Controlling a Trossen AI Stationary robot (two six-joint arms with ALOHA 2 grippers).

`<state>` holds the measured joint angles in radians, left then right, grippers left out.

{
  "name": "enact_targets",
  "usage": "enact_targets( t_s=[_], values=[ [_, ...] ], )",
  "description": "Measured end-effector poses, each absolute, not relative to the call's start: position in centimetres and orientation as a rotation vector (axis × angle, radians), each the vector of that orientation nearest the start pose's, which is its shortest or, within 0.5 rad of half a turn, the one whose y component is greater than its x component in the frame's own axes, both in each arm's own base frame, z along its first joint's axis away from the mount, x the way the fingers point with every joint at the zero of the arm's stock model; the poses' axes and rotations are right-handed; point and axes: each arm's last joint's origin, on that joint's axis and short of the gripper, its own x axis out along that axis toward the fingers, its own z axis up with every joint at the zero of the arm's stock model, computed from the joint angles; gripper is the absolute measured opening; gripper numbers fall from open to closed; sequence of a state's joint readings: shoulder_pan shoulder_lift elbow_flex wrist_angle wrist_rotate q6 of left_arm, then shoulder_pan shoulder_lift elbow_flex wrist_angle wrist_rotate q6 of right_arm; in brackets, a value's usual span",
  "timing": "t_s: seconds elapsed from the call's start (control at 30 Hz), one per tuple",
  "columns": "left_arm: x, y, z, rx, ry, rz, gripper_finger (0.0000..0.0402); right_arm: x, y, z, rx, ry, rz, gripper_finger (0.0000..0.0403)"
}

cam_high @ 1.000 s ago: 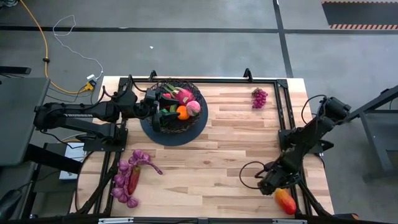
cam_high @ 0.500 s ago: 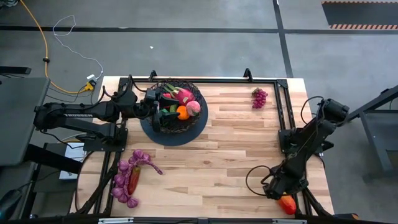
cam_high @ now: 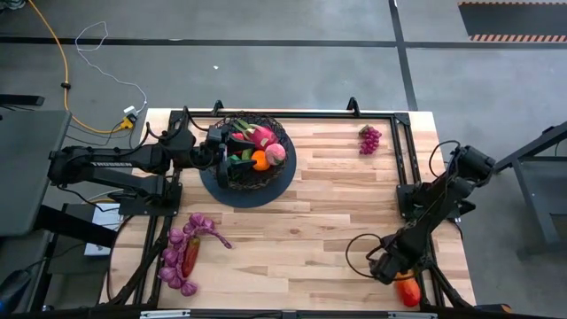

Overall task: Build produce basket
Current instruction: Put the orange mango into the black wire basket

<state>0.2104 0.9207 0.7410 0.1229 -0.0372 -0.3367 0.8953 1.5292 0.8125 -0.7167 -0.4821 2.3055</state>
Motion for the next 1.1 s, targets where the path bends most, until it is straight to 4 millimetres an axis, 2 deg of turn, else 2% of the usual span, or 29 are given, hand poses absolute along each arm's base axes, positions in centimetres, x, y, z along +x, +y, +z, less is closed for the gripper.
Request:
enact_targets(
  t_s=[0.27,0.57,0.9,1.0,1.1],
  values=[
    [20.4,4.5,32.3,-0.308,0.026,0.259,0.0303,14.2,20.9,15.3,1.219,1.881,-1.040,0.0397],
    [20.4,4.5,32.3,-0.307,0.026,0.258,0.0303,15.1,22.1,13.5,1.238,1.914,-0.986,0.0397],
    [20.4,4.5,32.2,-0.307,0.029,0.260,0.0303,15.2,22.2,12.7,1.205,1.932,-1.000,0.0395],
    [20.4,4.5,32.2,-0.307,0.031,0.260,0.0303,15.2,22.2,12.7,1.200,1.934,-0.985,0.0382],
    [20.4,4.5,32.2,-0.307,0.033,0.260,0.0303,15.2,22.2,12.8,1.198,1.930,-0.975,0.0351]
  ],
)
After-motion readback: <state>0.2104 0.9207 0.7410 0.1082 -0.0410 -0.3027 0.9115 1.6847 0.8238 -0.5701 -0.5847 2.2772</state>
